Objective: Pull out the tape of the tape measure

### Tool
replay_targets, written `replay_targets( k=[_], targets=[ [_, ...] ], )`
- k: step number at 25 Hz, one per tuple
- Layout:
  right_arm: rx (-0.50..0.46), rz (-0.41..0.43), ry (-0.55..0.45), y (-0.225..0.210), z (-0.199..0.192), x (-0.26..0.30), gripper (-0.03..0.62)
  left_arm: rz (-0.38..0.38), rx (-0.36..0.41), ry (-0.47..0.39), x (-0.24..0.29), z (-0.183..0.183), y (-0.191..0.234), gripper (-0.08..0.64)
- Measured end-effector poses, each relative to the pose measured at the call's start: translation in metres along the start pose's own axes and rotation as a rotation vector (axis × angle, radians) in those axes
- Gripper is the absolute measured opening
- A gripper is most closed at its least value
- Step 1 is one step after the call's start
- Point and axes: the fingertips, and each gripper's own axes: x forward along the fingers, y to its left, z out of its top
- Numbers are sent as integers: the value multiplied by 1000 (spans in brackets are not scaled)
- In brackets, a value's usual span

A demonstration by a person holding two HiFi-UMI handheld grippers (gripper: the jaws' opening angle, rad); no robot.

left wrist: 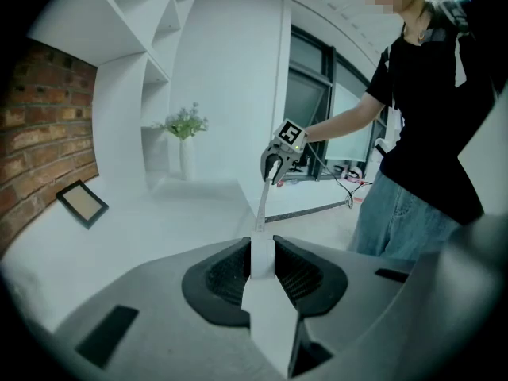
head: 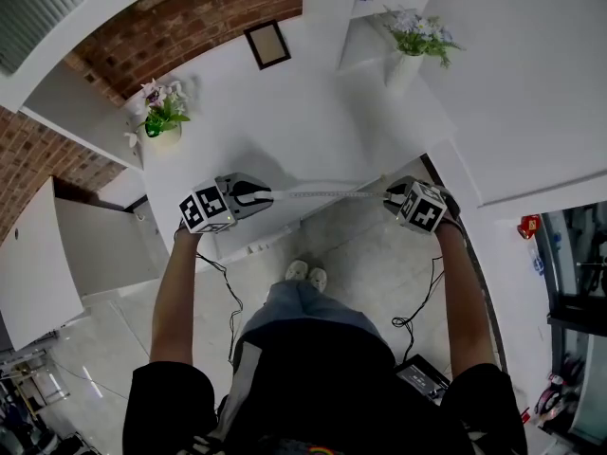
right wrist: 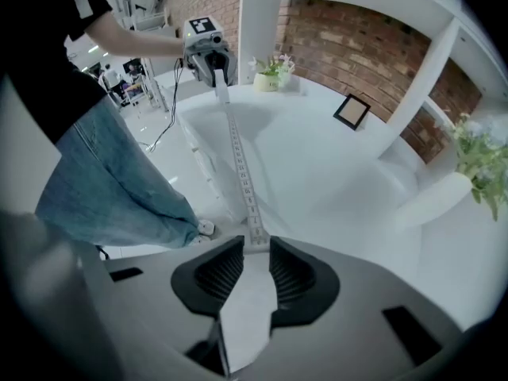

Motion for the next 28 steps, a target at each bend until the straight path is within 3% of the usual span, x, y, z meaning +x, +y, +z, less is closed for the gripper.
replay_targets(
  k=[13, 28],
  targets=[
    [-49, -12, -74, -51, 37, 22, 100, 2, 47, 92, 15, 2, 51, 89],
    [-22, 56, -84, -98, 50, 74, 103, -2, 27, 265, 43, -32, 110, 89]
  ],
)
